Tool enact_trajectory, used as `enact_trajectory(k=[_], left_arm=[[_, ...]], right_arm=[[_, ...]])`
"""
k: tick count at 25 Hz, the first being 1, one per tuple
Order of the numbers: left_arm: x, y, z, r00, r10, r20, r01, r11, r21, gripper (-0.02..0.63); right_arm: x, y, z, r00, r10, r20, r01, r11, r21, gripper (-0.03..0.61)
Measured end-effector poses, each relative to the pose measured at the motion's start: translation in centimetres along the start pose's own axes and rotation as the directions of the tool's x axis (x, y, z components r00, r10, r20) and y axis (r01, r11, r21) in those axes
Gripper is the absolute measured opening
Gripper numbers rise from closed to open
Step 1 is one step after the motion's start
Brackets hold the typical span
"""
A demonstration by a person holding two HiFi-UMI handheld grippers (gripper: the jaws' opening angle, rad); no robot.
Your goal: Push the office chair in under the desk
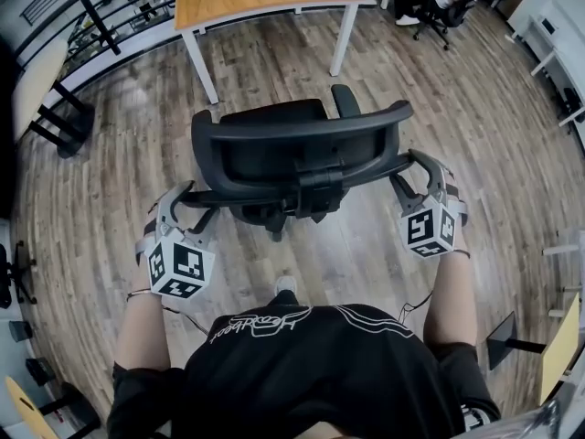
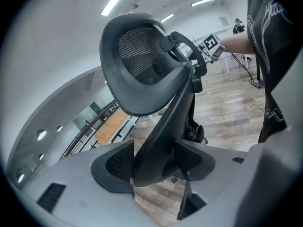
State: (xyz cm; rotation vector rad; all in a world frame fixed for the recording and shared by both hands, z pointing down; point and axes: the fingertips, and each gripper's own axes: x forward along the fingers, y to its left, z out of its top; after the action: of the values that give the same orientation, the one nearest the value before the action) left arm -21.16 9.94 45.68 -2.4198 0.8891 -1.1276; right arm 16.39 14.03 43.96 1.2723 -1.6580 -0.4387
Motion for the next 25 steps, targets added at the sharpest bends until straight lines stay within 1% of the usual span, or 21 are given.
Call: enact_trajectory(k=[4,8,12,15,20,25], left_arm=[[0.8,0.2,-0.1,1.000,-0.002,0.013,0.001,1.000,0.009,0.264],[2.4,1.0,0.3,0.999,-0.012,0.035,0.012,1.000,0.014,0.264],[2.5,0.1,-0.1,0.998,-0.023,0.052,0.022,1.000,0.012,0.264],[2.4,0.0,-0.3,0.998,-0.041,0.040,0.041,0.999,0.005,0.264],[4.0,0.9,0.2,0.999,-0.047,0.023,0.047,0.999,-0.002,0.264],[6.1,3.3,2.1,0.998,-0.061,0.005,0.061,0.998,-0.018,0.265]], right_arm=[[0.5,0.1,-0.3,1.000,-0.006,-0.011,0.006,1.000,-0.001,0.267],[2.3,-0.8,-0.7,1.000,-0.009,-0.018,0.009,1.000,0.005,0.267],[2.8,-0.3,-1.2,0.999,-0.007,-0.048,0.007,1.000,-0.002,0.267],[2.6,0.0,-1.1,0.998,-0.008,-0.063,0.008,1.000,-0.005,0.267],[4.0,-0.8,-1.5,0.999,-0.009,-0.044,0.009,1.000,0.002,0.267],[5.9,-3.9,-1.3,0.999,-0.009,-0.044,0.009,1.000,0.003,0.267]])
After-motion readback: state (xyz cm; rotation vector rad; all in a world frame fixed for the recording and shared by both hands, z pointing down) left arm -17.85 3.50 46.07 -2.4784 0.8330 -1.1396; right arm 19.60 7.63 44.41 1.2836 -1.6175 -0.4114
